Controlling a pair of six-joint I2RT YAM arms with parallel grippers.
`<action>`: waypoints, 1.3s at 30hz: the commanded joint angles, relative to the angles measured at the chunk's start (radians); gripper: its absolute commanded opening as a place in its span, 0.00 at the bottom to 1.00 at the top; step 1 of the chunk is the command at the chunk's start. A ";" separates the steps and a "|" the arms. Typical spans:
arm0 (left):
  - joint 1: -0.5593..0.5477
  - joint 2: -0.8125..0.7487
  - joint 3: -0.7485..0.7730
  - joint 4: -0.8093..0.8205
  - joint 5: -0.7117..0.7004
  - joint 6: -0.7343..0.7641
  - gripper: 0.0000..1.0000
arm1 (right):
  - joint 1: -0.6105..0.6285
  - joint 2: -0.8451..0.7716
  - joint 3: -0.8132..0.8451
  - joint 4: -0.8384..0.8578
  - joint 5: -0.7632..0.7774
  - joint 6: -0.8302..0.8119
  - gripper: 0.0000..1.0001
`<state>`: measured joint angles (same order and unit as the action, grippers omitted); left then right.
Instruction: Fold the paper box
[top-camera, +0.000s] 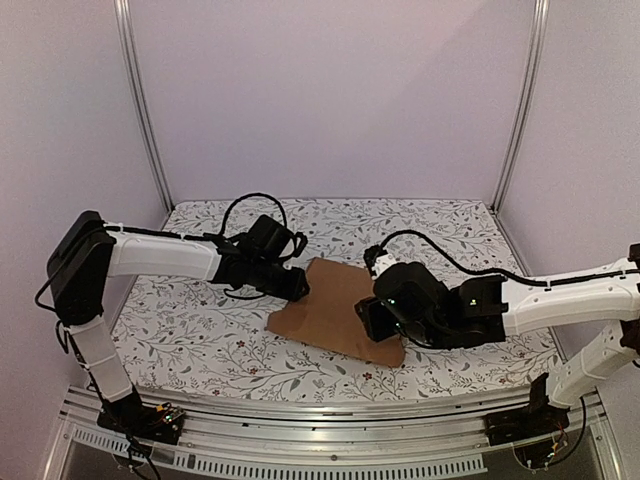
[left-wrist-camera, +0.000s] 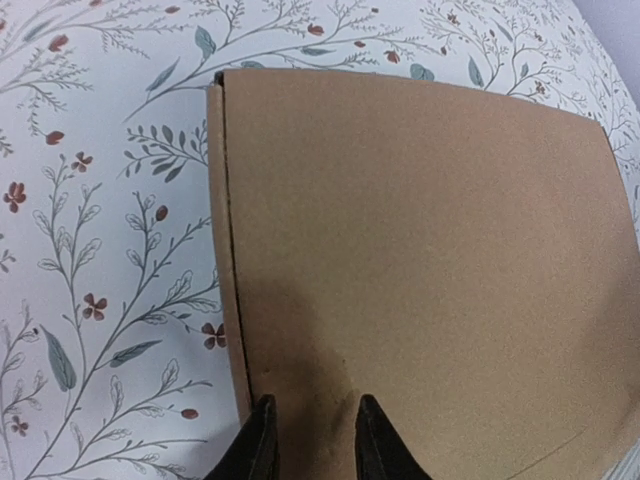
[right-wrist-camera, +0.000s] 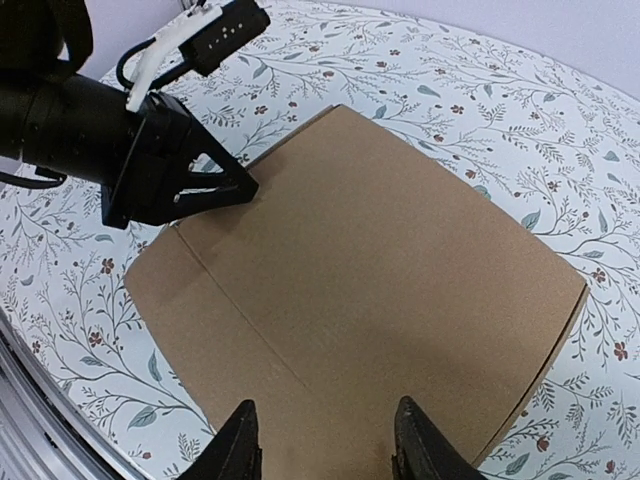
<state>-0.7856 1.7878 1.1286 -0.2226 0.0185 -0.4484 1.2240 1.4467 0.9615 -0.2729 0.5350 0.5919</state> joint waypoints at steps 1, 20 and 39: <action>0.006 0.049 -0.001 0.025 0.014 0.004 0.25 | -0.067 -0.045 -0.041 -0.034 0.018 -0.010 0.39; -0.014 0.028 -0.080 0.002 0.060 -0.020 0.27 | -0.165 0.055 -0.274 0.113 -0.155 0.128 0.06; 0.078 -0.174 -0.054 -0.038 0.041 -0.053 0.88 | -0.344 -0.252 -0.171 -0.101 -0.212 0.025 0.94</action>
<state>-0.7666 1.5970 1.0958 -0.2745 0.0345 -0.4900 0.9447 1.1698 0.8124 -0.3447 0.4091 0.5846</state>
